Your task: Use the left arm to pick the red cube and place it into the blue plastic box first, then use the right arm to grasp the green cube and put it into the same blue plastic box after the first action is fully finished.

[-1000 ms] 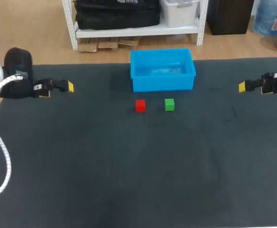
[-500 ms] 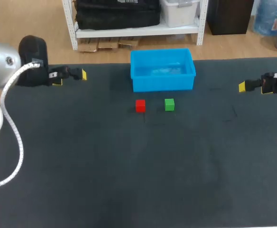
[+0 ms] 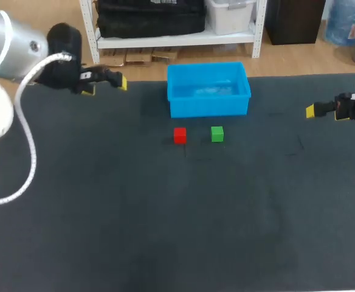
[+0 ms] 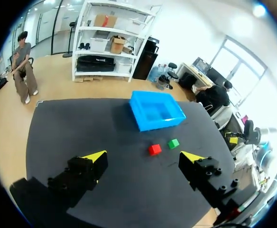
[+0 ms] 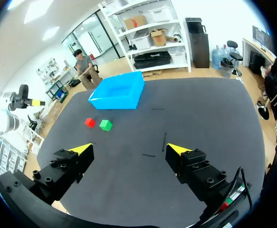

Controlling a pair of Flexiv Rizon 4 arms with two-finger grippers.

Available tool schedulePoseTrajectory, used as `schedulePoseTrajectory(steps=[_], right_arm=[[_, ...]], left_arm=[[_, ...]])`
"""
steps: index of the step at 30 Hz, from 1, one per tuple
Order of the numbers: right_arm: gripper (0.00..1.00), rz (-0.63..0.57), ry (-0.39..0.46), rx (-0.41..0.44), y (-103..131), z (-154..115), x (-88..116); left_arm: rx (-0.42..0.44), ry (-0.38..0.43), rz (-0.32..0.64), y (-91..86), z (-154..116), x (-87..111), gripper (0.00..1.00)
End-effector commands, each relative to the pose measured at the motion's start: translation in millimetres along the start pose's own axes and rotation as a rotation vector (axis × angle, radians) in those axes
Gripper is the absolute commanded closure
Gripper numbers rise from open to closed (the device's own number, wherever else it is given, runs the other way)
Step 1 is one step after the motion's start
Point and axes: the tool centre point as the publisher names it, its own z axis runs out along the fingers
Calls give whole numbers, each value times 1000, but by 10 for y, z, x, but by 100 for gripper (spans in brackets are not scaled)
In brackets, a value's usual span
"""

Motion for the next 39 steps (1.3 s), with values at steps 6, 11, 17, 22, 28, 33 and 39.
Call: schedulePoseTrajectory(steps=[6,11,17,22,28,33,39], right_arm=[[0,0,1,0,-2,0,-3],[0,0,1,0,-2,0,-3],[0,0,1,0,-2,0,-3],[0,0,1,0,-2,0,-3],[0,0,1,0,-2,0,-3],[0,0,1,0,-2,0,-3],[0,0,1,0,-2,0,-3]], left_arm=[[-161,113,9,-182,234,-162,0],[-187,147,-4,-257,327,-202,0],[-228,168,-11,-343,441,-231,0],[-253,204,-17,-399,555,-242,0],[-290,251,-23,-453,678,-264,0],[-311,285,-63,-511,759,-293,0],[-315,322,-114,-586,849,-315,0]])
